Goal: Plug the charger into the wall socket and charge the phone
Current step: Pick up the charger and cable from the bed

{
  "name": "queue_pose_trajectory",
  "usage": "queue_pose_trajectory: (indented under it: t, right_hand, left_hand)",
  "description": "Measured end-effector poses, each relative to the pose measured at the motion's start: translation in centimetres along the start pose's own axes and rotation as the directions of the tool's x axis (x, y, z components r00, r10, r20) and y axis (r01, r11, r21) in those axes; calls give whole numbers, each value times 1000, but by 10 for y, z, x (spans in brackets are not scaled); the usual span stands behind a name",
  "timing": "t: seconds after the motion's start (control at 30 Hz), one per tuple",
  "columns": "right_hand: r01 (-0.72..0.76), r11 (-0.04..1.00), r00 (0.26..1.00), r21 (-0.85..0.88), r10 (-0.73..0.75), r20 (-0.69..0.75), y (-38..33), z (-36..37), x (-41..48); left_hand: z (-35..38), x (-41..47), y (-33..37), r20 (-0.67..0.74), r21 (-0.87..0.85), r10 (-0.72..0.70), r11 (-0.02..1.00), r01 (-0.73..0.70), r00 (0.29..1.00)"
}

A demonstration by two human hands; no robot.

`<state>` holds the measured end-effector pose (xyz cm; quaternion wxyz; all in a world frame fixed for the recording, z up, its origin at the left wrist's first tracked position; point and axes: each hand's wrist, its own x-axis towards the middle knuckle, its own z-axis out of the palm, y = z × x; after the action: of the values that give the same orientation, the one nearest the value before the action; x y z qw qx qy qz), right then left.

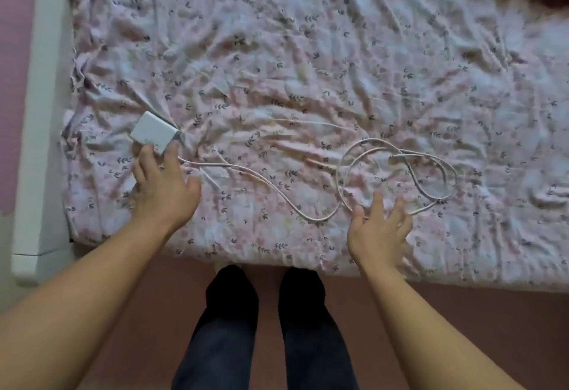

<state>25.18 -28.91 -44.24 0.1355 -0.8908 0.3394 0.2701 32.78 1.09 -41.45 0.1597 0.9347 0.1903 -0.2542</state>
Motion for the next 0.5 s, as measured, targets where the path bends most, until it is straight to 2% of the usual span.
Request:
queue_pose_trajectory:
  t: [0.17,0.27,0.4,0.5]
  right_hand:
    - [-150,980,986,132,158,-49,2,29,11]
    - [-225,933,964,281,256,-77,-6,34,17]
    - [-322,748,888,580,451,-89,-19,27,29]
    - [-345,606,843,717,536,-47,-25,19,39]
  left_hand:
    - [26,19,-1,-119,-161,-56,986,37,991]
    - [36,29,3,-196,-290,-107,956,47,975]
    - [42,43,9,-255,-467,-242,879,100,936]
    - [41,53,15,-242,-579,-375,796,177,895]
